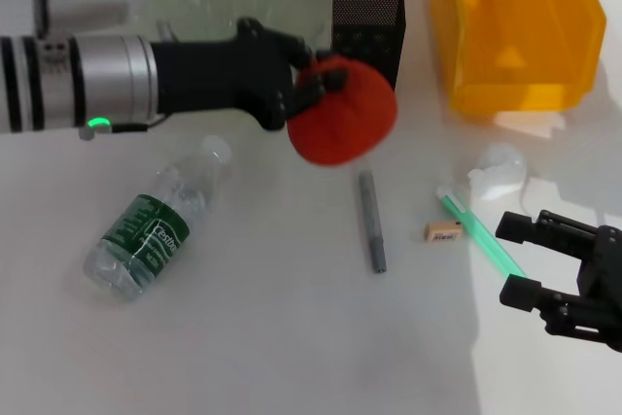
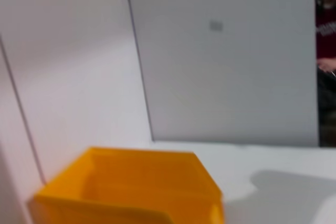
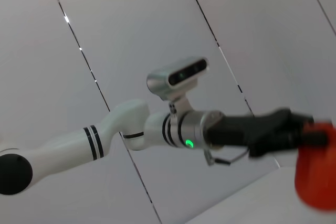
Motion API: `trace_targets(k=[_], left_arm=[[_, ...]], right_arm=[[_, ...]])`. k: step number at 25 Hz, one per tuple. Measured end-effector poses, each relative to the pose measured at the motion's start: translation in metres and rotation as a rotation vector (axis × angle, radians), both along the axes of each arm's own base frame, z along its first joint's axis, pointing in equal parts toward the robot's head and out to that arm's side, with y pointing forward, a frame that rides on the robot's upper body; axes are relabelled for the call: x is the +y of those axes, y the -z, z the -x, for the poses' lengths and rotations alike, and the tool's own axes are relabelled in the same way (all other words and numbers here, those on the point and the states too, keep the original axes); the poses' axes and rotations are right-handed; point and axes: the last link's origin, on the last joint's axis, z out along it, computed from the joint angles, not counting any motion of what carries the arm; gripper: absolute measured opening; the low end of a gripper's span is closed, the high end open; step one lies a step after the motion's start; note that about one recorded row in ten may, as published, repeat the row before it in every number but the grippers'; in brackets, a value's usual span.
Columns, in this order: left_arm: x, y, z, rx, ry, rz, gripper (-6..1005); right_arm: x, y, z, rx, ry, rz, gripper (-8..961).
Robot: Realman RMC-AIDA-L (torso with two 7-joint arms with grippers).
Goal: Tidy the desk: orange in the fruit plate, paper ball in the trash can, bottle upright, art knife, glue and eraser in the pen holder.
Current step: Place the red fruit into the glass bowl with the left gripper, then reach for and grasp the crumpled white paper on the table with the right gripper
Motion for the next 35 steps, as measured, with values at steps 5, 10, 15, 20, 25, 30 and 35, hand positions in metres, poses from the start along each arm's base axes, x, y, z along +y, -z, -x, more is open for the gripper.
trace_targets(k=[5, 10, 15, 20, 25, 30, 35], left_arm=[[0.033, -0.042, 0.002, -0.183, -0.080, -0.259, 168], [0.066, -0.044, 0.019, -0.214, -0.233, -0.439, 168], [0.075, -0.028, 0.026, -0.187, -0.267, -0.467, 182], [0.077, -0.028, 0.030, -0.204, -0.271, -0.499, 307], [0.058, -0.031, 0.035, -0.320, -0.251, -0.443, 506], [0.010, -0.033, 0.030, -0.377, -0.077, -0.136, 726], [-0.031, -0.028, 0.040, -0.243, 0.020, 0.177, 835]], right_arm=[[-0.001, 0.004, 0.002, 0.020, 0.005, 0.010, 788], [0.000, 0.007, 0.004, 0.036, 0.007, 0.019, 788], [0.001, 0.010, 0.006, 0.052, 0.013, 0.029, 788], [0.001, 0.015, 0.009, 0.070, 0.004, 0.027, 788], [0.003, 0.014, 0.010, 0.081, 0.008, 0.015, 788], [0.009, -0.023, 0.002, 0.105, 0.029, -0.092, 789], [0.024, -0.099, 0.001, 0.034, 0.109, -0.161, 789]])
